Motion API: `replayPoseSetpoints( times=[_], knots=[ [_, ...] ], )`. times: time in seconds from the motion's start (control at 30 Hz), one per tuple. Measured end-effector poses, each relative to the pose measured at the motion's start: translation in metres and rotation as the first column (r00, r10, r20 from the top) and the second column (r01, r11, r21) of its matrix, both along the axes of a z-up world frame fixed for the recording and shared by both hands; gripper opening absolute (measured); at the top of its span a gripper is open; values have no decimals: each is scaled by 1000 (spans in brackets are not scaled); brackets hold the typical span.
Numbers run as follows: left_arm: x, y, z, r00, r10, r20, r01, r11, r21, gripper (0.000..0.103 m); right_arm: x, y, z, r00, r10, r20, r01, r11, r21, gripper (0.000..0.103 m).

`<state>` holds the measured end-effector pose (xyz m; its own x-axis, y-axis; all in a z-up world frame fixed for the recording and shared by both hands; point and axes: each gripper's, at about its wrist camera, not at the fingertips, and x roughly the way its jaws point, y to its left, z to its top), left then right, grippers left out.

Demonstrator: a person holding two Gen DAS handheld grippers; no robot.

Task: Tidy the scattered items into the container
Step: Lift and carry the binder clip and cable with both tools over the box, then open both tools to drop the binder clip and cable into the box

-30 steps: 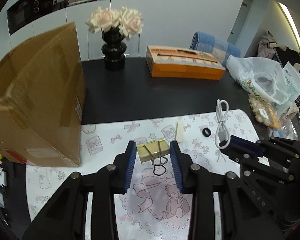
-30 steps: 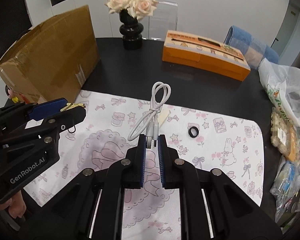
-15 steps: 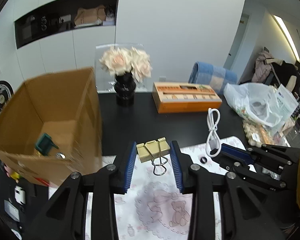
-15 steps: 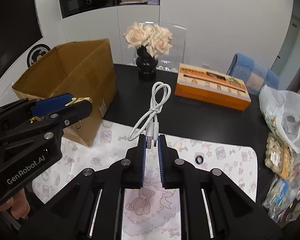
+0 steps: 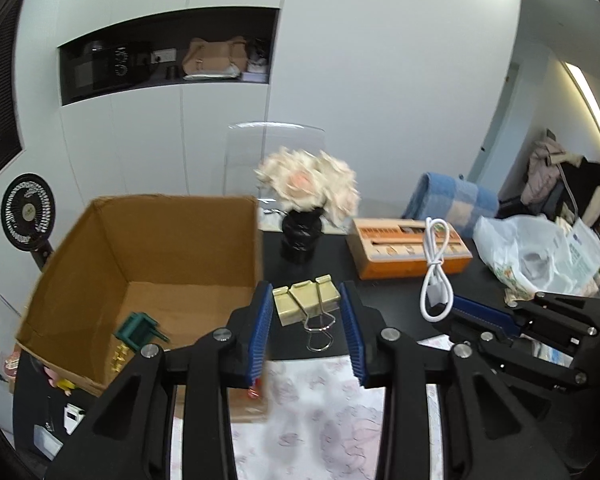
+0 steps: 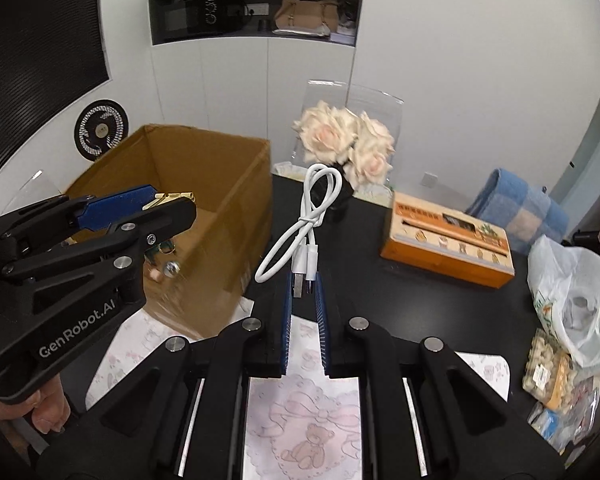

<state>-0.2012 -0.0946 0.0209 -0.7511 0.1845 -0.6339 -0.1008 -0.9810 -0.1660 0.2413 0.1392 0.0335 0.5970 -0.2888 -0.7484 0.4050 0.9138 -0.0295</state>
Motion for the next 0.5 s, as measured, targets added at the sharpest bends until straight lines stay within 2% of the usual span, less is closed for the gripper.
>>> replayPoseSetpoints(
  times=[0.3,0.5],
  knots=[
    [-13,-83,-5,993,114,16,-115,991,65,34,74,45,5,993,116,-4,-116,993,0,12],
    [-23,-114,-18,987,157,44,-159,987,38,34,116,71,-4,983,181,-20,-181,983,13,12]
  ],
)
